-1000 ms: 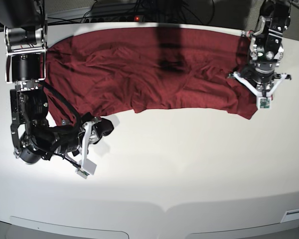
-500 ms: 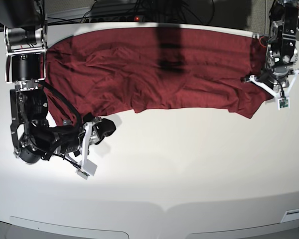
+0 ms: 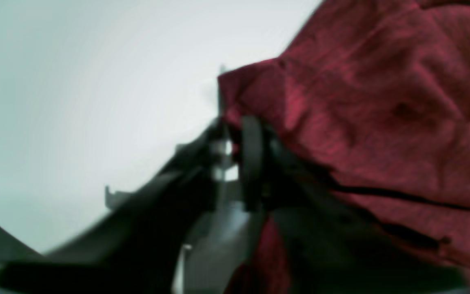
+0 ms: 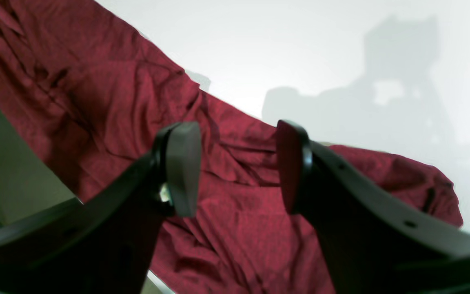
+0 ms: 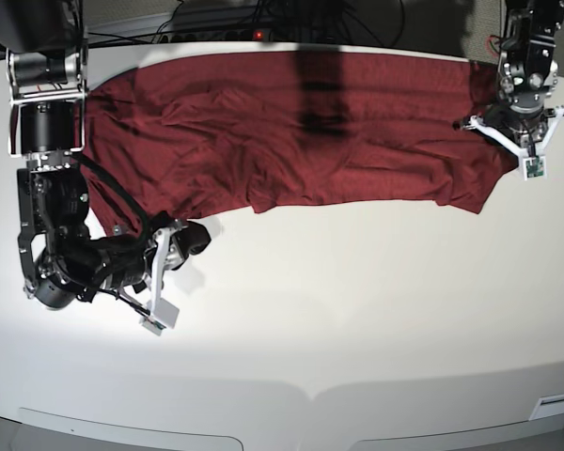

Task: Fold the T-shirt properly
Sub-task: 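Grasp the shirt's other end with the right gripper and straighten it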

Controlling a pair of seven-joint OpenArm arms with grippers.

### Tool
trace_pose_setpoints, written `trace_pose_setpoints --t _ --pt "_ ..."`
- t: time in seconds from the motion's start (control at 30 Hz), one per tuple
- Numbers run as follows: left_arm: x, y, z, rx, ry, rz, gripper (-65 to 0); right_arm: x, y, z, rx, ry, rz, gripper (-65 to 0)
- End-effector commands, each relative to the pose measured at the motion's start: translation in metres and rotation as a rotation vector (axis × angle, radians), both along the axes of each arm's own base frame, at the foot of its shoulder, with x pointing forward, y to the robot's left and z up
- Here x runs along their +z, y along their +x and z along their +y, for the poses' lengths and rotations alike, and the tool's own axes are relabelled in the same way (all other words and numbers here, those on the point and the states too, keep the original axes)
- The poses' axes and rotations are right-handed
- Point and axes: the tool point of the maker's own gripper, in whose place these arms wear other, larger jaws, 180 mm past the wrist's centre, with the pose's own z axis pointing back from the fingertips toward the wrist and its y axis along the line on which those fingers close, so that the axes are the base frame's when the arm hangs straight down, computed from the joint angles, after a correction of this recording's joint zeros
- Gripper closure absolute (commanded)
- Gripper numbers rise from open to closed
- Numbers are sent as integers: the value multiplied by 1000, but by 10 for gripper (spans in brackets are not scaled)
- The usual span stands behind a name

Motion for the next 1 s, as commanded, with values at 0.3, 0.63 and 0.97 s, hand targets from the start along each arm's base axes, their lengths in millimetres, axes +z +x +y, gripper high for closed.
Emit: trace_pose_setpoints --t 0.3,0.63,0.97 --pt "22 23 1 -10 12 -86 -192 -22 -25 -28 -48 -10 27 -299" --pt "23 24 1 -12 15 -92 -192 -58 -48 -42 -93 -75 51 -299" --pt "23 23 3 -16 28 -86 -192 -84 -49 -84 -179 -230 -10 -299"
